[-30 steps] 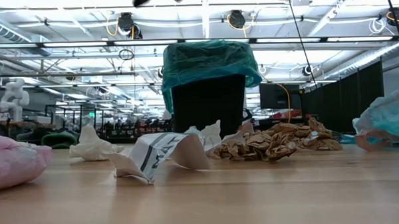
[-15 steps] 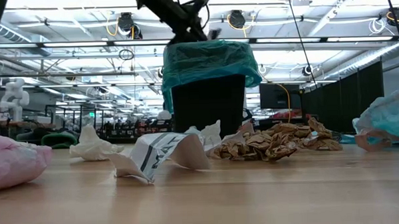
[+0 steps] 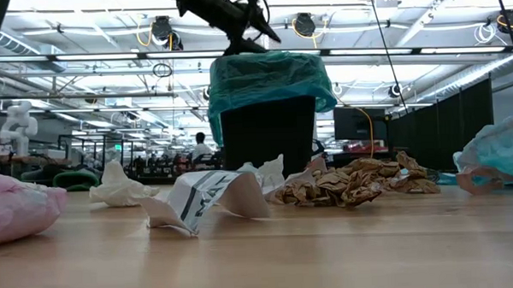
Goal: Place trash/remove bag and relplace
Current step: Put the brown napkin into the trash bin
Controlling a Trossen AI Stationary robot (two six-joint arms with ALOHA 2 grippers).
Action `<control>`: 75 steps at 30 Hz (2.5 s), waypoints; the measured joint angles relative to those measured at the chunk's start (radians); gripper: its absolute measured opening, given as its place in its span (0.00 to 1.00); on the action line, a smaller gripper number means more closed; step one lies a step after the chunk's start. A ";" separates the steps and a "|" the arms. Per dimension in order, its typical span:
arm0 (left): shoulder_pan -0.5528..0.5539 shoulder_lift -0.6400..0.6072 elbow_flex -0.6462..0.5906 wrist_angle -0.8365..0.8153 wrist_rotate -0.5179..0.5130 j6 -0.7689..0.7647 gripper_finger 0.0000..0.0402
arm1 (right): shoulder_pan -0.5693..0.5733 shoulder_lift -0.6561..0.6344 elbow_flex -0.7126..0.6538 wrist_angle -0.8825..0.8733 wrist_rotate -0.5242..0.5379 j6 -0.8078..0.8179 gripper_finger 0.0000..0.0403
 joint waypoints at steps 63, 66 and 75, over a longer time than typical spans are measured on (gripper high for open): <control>-1.170 -0.384 0.000 -0.845 -0.822 -0.388 0.38 | -0.397 0.184 -0.432 0.123 -0.568 0.101 0.00; -1.169 -0.412 -0.004 -0.854 -0.859 -0.310 0.38 | -0.384 0.123 -0.358 0.070 -0.527 0.137 0.00; -1.165 -0.638 -0.242 -0.819 -0.888 -0.266 0.38 | -0.313 0.135 0.099 -0.266 -0.291 0.153 0.00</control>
